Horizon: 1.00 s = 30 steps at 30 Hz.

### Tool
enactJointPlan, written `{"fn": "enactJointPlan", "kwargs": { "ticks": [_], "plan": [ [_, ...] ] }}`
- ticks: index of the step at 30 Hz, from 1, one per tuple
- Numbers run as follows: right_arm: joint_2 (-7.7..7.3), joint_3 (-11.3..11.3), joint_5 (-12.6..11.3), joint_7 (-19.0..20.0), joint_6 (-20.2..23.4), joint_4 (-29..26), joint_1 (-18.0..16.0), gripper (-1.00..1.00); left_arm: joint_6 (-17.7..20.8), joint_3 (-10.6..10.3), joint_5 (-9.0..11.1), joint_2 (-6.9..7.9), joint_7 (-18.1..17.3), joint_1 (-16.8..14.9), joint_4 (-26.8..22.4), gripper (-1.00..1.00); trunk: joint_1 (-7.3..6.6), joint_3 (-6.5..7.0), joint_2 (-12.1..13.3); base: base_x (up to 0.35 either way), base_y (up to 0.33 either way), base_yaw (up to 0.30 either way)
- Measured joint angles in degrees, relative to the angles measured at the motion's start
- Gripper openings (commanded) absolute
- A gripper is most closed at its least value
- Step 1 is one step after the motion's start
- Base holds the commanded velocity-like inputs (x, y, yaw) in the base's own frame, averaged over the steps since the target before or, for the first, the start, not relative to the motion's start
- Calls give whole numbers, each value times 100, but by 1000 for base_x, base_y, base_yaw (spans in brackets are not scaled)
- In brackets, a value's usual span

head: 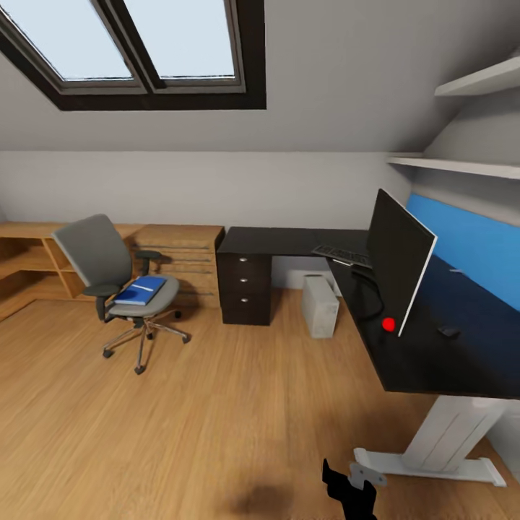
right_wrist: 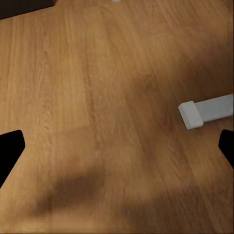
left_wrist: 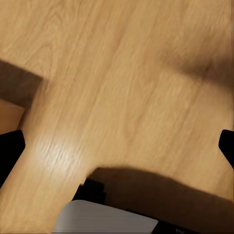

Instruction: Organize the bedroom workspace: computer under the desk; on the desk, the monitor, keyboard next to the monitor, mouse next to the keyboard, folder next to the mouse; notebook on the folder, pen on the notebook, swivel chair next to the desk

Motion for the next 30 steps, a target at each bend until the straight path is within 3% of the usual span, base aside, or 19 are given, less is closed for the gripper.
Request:
{"fn": "enactJointPlan", "kwargs": {
  "ticks": [9, 16, 30],
  "plan": [
    [0, 0, 32, 9, 10, 0, 2, 100, -127, 6, 8, -6, -11, -3, 66, 100, -198, 161, 361, -5, 0, -255],
    [0, -1, 33, 5, -4, -6, 11, 100, -745, -4, -13, -16, 19, -2, 52, 100, -352, 277, 642, 0, 0, -266],
    [-3, 0, 41, 0, -27, -7, 22, 100, -839, -5, -17, -17, 23, -2, 49, 100, -353, 273, 643, 0, 0, -267]
  ]
}}
